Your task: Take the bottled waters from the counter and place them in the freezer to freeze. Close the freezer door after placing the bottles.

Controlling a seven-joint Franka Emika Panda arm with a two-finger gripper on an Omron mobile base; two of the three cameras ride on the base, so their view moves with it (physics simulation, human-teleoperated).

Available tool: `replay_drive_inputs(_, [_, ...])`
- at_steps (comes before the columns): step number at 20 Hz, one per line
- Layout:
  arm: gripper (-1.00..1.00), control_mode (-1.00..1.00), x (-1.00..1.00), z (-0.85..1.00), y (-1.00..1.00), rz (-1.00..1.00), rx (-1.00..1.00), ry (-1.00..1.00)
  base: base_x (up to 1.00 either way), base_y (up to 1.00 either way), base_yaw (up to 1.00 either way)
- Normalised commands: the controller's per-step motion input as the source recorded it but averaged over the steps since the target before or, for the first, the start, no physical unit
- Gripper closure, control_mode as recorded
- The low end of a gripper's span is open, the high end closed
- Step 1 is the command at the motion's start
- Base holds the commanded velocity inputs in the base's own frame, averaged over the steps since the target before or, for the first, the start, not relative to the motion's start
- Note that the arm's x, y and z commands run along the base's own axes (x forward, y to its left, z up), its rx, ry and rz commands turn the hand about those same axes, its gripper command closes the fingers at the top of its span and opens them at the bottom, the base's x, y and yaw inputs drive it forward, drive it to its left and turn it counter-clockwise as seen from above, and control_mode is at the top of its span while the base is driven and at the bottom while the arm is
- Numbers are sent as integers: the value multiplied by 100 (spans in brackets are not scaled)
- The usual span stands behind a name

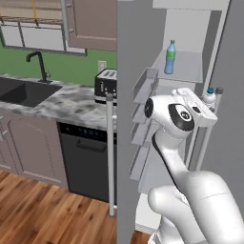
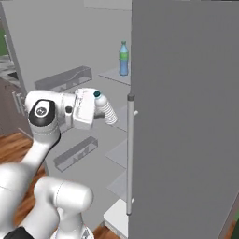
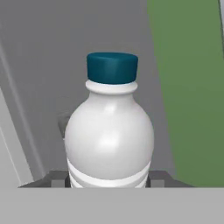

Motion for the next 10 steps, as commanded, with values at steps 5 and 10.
replay_drive_inputs(5, [100,-100,0,87,1,29,0,2,0,0,0])
replay_drive_inputs(10, [100,-100,4,81,0,16,0,2,0,0,0])
